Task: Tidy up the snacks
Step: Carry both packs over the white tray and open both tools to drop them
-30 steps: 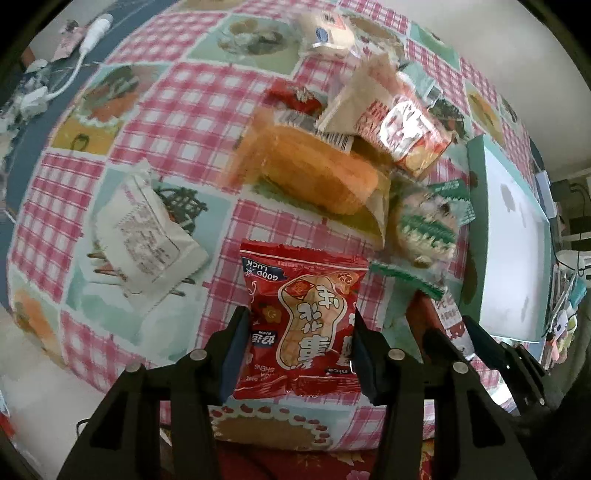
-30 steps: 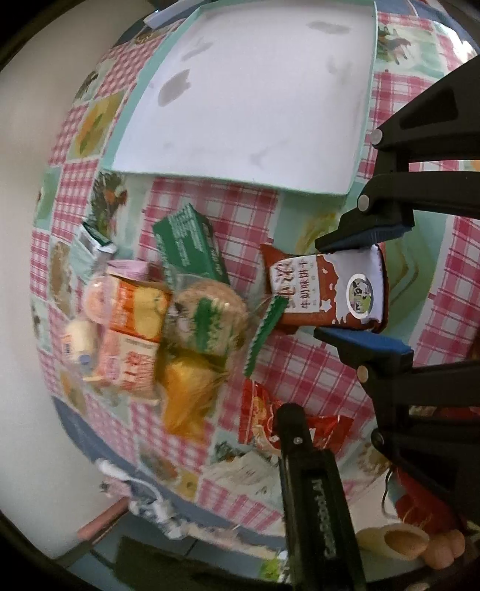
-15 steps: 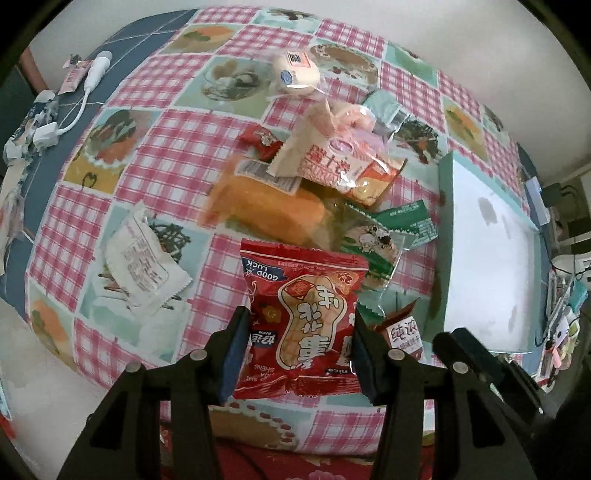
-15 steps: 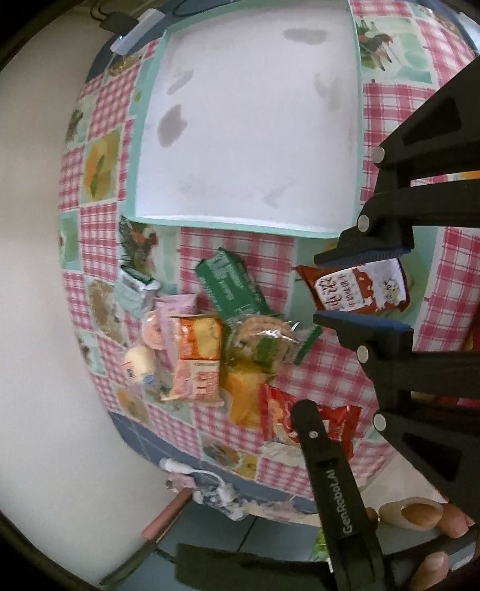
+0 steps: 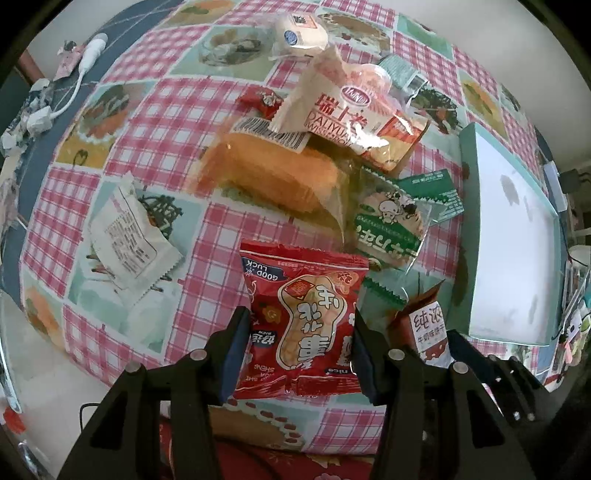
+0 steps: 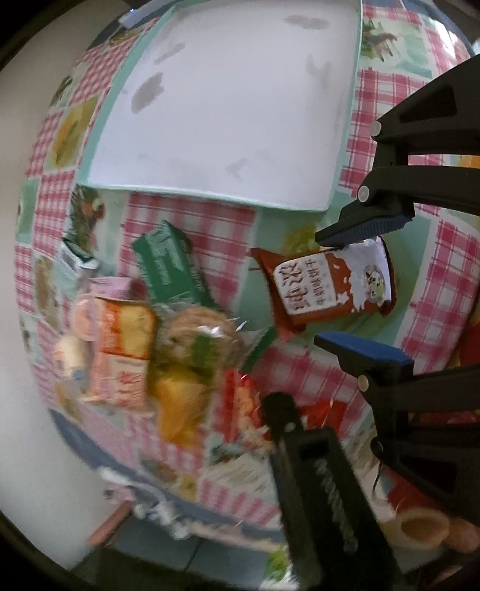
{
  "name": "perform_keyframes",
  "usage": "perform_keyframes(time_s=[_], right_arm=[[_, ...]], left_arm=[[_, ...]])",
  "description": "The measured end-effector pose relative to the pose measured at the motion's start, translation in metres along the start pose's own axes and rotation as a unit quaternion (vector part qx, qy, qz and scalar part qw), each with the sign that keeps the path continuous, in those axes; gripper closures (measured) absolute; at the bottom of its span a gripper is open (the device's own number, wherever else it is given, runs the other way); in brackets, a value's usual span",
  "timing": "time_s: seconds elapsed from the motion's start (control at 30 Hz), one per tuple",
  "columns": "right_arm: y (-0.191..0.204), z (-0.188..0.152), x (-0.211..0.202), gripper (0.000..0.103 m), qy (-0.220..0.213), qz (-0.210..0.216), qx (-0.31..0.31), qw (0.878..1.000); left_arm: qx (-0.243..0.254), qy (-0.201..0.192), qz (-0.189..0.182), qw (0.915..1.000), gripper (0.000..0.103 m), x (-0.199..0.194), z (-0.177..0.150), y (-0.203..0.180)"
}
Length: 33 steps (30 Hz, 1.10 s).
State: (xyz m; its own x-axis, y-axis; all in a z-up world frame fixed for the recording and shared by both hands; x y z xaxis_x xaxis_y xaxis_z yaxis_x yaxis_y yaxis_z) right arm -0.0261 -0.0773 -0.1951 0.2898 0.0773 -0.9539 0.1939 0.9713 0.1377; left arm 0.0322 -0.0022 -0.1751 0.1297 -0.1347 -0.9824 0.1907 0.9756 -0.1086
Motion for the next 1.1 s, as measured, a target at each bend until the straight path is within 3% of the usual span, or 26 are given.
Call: perform_keyframes(time_s=[0.17, 0.37, 0.5, 0.83, 0.93, 1.1], right_arm=[[-0.002, -0.008, 0.017, 0.052, 0.027, -0.021, -0.010, 0.999], [0.007, -0.010, 0.022, 0.059, 0.021, -0.050, -0.048, 0.997], [0.013, -0.010, 0.018, 0.061, 0.014, -0.040, -0.052, 0.998], [-0.003, 0.004, -0.024, 0.061, -0.041, -0.021, -0.007, 0.999], [-0.011, 0.014, -0.044, 0.061, -0.076, -0.001, 0.020, 0.997], [-0.040, 0.033, -0.070, 0.061, -0.122, -0.013, 0.082, 0.989]], left_arm=[[-0.002, 0.007, -0.003, 1.0000, 0.049, 0.004, -0.002, 0.001], [-0.010, 0.020, -0.009, 0.9997, 0.049, 0.016, -0.006, 0.004], [-0.020, 0.020, -0.021, 0.9994, 0.050, 0.019, -0.008, 0.009], [-0.029, -0.006, -0.018, 0.9994, 0.050, 0.009, -0.012, 0.027], [-0.012, -0.024, -0.019, 0.9995, 0.050, -0.004, -0.006, 0.018], [0.015, -0.048, -0.022, 0.9985, 0.050, -0.025, 0.009, -0.014]])
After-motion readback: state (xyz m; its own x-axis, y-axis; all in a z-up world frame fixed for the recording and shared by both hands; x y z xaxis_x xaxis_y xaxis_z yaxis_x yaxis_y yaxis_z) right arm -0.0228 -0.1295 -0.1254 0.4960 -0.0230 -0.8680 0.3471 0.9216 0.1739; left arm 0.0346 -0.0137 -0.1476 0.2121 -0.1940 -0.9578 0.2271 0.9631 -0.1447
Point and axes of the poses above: each gripper's, at about its wrist camera, not at the fingertips, and x roughly the way its jaws point, y to its left, z to its top, the point moved 9 cm from there along x, roughly the way its jaws point, and after that the axes turned 5 degrees about -y, right-handed, at the moved point
